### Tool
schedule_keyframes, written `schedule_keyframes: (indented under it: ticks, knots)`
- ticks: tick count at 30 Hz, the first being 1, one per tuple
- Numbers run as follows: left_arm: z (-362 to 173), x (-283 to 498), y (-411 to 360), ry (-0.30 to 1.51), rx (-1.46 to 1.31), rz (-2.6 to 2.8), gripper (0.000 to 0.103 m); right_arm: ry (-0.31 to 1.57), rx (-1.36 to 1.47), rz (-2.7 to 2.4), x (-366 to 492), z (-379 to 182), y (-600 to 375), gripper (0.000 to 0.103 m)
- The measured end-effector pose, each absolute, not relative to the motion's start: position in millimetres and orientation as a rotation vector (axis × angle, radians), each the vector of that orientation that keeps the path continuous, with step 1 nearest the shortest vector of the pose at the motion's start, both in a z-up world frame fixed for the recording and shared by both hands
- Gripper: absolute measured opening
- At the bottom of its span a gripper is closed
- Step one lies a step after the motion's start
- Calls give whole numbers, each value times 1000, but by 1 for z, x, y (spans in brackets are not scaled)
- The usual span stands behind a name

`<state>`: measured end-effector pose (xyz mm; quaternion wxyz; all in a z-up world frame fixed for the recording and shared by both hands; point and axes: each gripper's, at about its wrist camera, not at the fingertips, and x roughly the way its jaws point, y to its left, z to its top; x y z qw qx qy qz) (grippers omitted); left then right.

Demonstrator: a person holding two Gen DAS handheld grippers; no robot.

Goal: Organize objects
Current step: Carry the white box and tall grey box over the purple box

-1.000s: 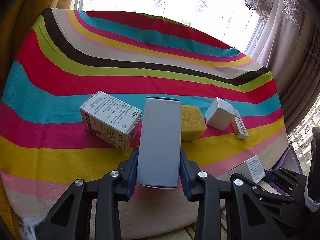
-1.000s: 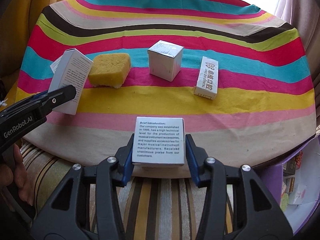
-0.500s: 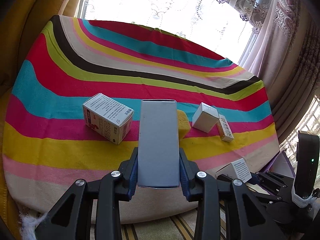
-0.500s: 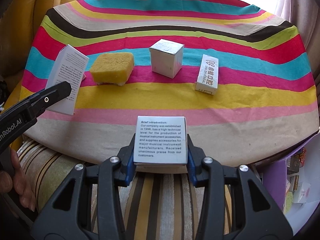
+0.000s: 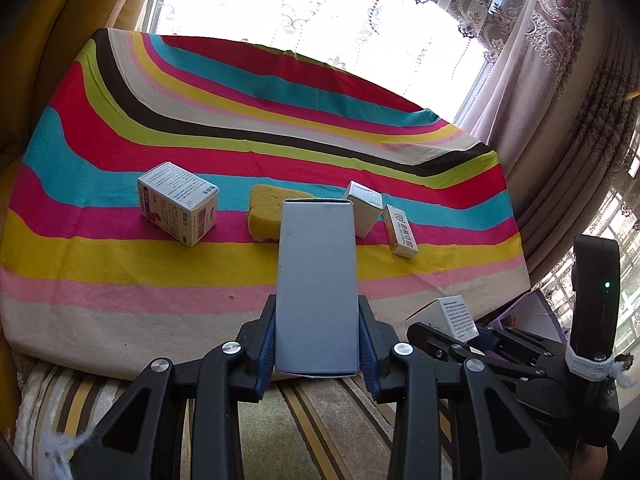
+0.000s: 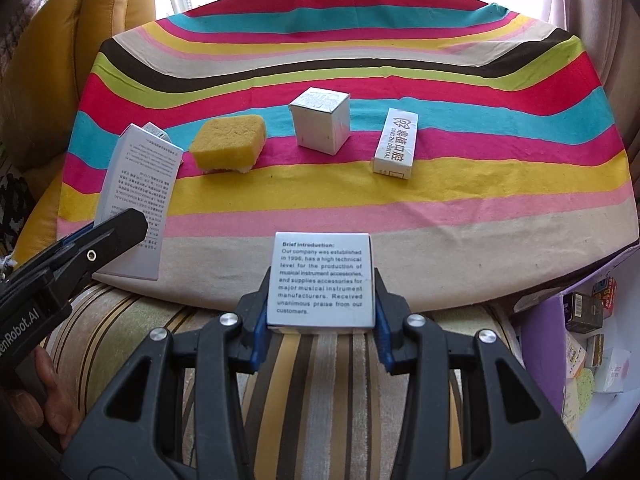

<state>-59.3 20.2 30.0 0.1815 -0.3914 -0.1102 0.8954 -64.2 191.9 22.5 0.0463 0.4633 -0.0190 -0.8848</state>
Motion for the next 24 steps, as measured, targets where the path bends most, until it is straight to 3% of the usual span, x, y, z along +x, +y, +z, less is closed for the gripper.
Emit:
schedule_keyframes:
  ticks: [24]
  knots:
    - [40, -20, 98, -149, -1078, 2362, 37, -192, 1431, -2762, -13, 36, 256, 46]
